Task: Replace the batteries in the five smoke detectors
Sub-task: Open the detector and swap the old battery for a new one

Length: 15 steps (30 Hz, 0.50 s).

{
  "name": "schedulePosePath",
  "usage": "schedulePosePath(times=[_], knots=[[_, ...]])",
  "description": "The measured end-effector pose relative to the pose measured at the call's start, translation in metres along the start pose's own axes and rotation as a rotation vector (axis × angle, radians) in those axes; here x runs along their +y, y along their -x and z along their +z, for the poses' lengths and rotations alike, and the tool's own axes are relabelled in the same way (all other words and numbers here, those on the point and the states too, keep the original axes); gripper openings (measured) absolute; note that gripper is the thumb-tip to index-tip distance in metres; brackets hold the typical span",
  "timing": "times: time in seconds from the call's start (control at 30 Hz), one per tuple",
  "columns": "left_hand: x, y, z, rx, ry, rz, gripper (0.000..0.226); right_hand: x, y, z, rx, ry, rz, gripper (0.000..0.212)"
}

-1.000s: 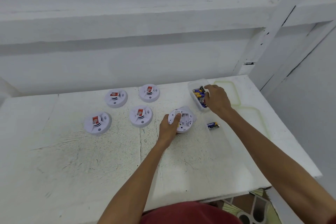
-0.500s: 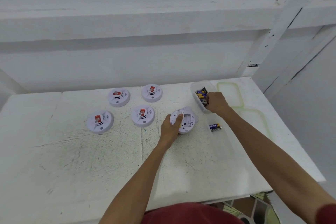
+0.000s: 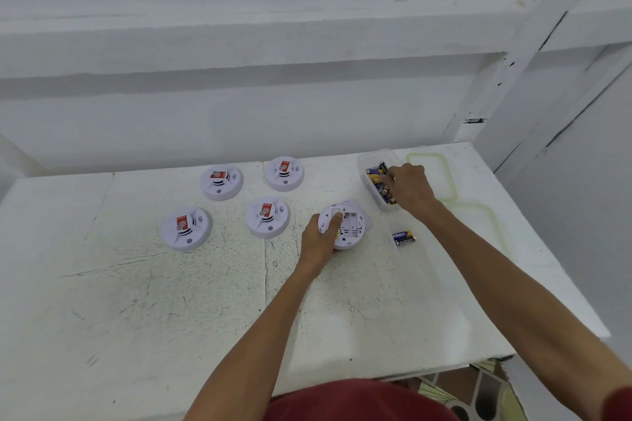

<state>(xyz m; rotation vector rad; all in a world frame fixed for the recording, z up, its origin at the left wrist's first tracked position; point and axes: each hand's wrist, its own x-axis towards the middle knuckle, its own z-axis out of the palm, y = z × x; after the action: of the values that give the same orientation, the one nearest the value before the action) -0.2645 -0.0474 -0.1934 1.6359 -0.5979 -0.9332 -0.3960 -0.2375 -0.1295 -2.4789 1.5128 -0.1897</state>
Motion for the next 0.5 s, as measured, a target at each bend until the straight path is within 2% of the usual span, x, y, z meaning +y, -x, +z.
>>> schedulePosePath(times=[0.1, 0.23, 0.33, 0.5], knots=[[0.0, 0.0, 0.0, -0.004, 0.007, 0.002, 0.028, -0.006, 0.005, -0.003, 0.023, -0.062, 0.047, 0.044], [-0.002, -0.003, 0.0, -0.004, -0.006, 0.002, 0.028, -0.018, 0.012, -0.01, 0.125, -0.271, 0.016, 0.023], [-0.002, -0.002, 0.001, -0.002, -0.036, 0.004, 0.028, -0.028, 0.014, -0.012, 0.184, -0.355, -0.022, 0.019], [-0.003, -0.003, 0.002, 0.0, -0.053, 0.0, 0.025, -0.053, 0.029, -0.006, 0.12, -0.339, -0.085, 0.023]])
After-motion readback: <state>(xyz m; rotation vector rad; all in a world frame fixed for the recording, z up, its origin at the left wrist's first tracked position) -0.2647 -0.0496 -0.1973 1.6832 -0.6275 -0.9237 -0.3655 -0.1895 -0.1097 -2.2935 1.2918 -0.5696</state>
